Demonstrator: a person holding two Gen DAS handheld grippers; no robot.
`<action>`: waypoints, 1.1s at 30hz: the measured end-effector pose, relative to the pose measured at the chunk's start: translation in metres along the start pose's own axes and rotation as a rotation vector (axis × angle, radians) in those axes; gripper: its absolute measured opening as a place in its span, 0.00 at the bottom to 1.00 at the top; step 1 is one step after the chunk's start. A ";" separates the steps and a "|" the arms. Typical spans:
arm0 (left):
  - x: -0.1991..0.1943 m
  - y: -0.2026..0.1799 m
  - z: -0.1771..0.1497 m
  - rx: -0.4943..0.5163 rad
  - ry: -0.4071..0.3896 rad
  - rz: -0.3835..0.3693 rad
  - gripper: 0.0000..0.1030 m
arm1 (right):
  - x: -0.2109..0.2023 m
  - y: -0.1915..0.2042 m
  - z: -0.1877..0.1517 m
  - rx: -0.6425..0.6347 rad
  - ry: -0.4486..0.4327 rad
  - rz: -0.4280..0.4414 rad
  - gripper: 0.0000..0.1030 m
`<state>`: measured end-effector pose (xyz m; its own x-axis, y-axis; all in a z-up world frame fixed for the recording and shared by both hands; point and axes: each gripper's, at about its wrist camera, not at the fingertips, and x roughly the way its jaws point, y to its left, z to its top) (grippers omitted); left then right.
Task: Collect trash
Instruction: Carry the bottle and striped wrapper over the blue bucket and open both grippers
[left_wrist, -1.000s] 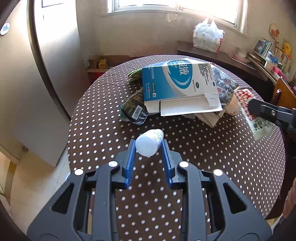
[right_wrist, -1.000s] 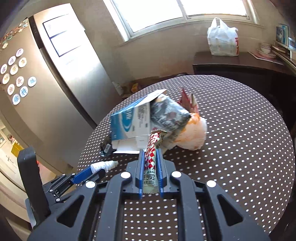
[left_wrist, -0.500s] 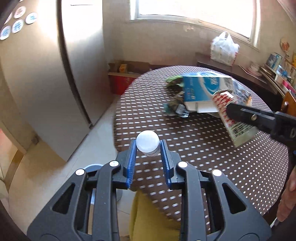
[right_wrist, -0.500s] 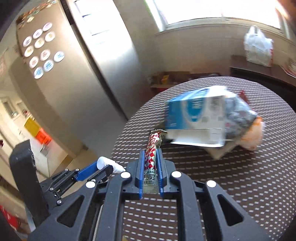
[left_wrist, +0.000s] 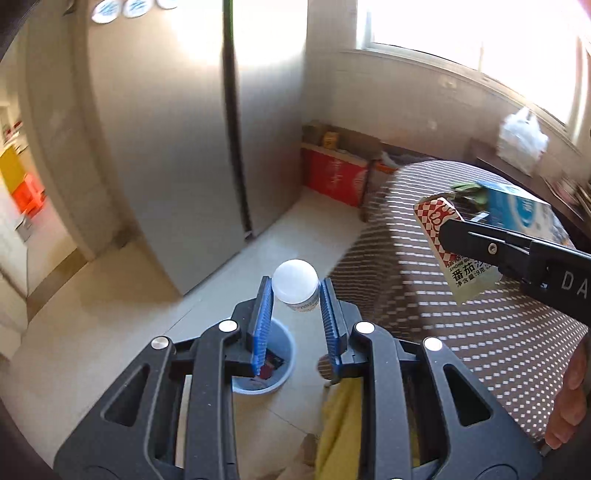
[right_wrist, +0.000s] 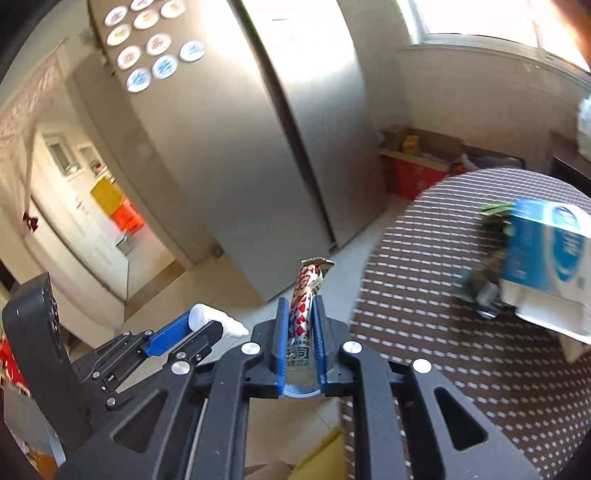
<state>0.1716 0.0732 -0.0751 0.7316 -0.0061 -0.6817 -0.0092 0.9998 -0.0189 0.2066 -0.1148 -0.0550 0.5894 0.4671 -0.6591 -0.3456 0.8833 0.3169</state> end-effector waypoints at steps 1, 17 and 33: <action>0.002 0.006 0.000 -0.009 0.004 0.008 0.25 | 0.004 0.004 0.001 -0.006 0.007 0.006 0.13; 0.051 0.081 0.008 -0.123 0.066 0.096 0.72 | 0.088 0.043 0.017 -0.026 0.133 -0.006 0.13; 0.046 0.141 -0.024 -0.242 0.119 0.199 0.67 | 0.153 0.083 0.009 -0.054 0.275 0.030 0.38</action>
<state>0.1873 0.2132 -0.1269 0.6143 0.1720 -0.7701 -0.3161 0.9478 -0.0405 0.2747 0.0299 -0.1237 0.3605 0.4581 -0.8125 -0.4031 0.8621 0.3072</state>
